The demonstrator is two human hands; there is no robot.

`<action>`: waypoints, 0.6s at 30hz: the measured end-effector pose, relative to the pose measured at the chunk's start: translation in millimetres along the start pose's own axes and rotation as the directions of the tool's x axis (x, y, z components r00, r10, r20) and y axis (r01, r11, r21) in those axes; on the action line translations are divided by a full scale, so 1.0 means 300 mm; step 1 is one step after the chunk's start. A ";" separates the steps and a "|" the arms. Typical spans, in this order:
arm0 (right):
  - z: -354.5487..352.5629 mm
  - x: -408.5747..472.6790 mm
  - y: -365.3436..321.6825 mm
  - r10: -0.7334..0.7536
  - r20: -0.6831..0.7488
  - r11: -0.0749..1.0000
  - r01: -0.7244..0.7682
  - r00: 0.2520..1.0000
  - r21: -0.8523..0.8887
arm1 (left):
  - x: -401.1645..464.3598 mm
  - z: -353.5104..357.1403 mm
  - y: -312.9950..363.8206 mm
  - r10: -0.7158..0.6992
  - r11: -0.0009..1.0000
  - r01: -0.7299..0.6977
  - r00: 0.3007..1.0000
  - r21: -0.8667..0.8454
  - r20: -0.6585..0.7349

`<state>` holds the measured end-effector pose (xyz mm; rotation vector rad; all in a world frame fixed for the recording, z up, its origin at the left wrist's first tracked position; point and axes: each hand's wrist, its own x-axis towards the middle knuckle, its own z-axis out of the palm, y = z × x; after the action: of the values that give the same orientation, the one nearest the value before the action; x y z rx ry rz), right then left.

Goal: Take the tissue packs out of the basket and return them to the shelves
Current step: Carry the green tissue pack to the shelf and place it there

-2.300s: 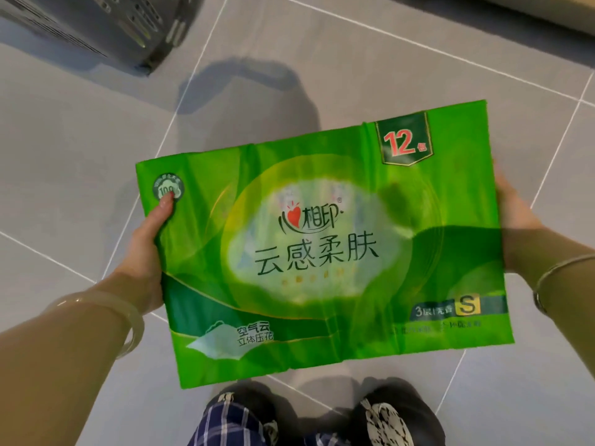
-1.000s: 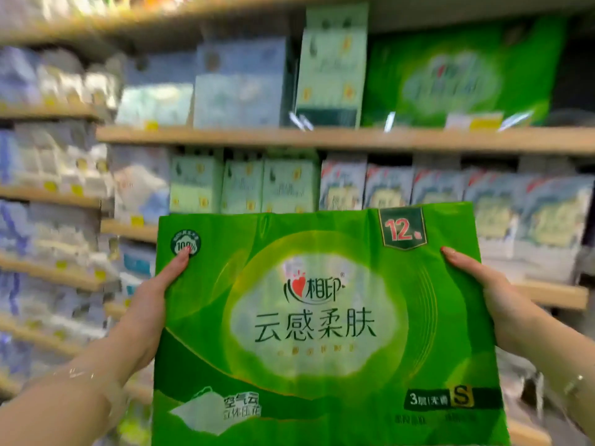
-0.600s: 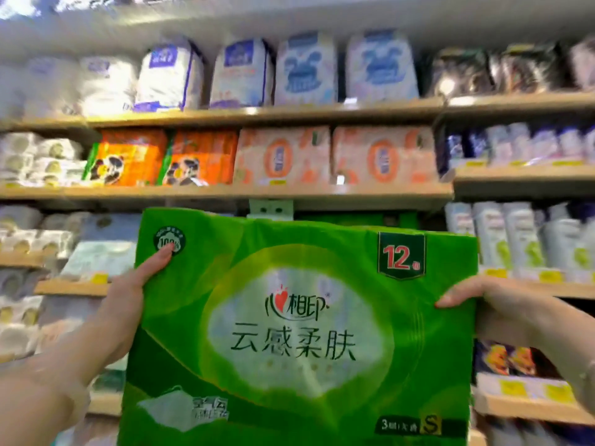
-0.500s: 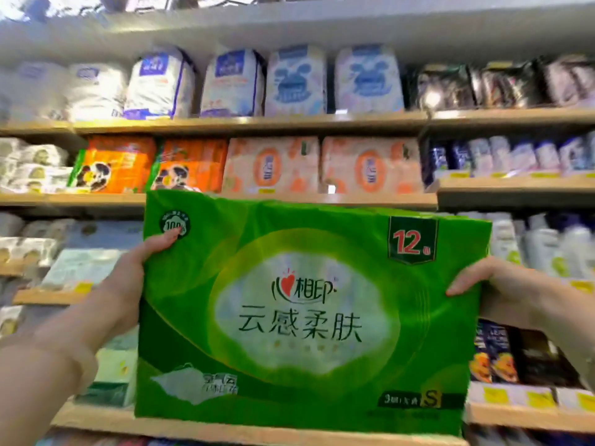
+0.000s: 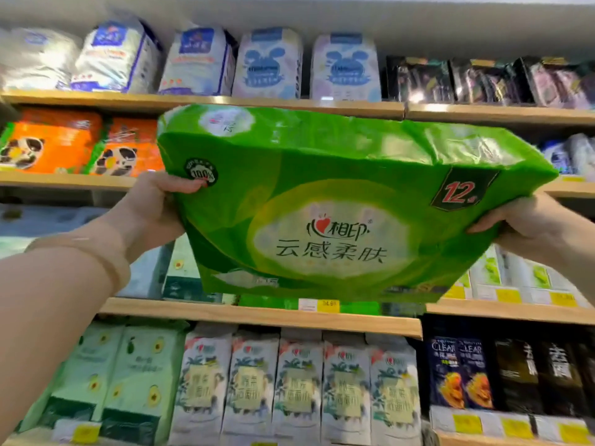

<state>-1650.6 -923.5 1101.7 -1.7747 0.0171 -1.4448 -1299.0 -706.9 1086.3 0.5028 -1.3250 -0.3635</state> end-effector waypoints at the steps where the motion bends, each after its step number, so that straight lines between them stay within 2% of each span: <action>1: -0.005 0.028 0.022 -0.024 -0.040 1.000 0.024 0.999 0.007 | 0.020 0.001 -0.015 -0.007 1.000 0.007 1.000 0.011 0.016; 8: -0.021 0.200 0.205 -0.118 -0.240 0.991 0.129 0.964 0.033 | 0.175 -0.073 -0.165 -0.012 0.997 0.004 0.995 0.080 0.096; 11: -0.007 0.251 0.273 -0.128 -0.270 0.990 0.139 0.954 0.023 | 0.240 -0.126 -0.241 -0.052 0.995 0.042 0.992 0.085 0.117; 13: 0.003 0.283 0.322 -0.128 -0.297 0.991 0.136 0.946 0.006 | 0.282 -0.160 -0.281 -0.028 0.998 0.019 0.985 0.059 0.169; 18: 0.045 0.318 0.432 -0.130 -0.298 0.991 0.119 0.946 -0.054 | 0.368 -0.256 -0.386 -0.072 0.995 0.064 0.991 0.071 0.117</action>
<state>-1546.8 -1047.3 1101.9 -1.5909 0.0913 -1.8063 -1197.0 -851.4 1102.0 0.5914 -1.4418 -0.4120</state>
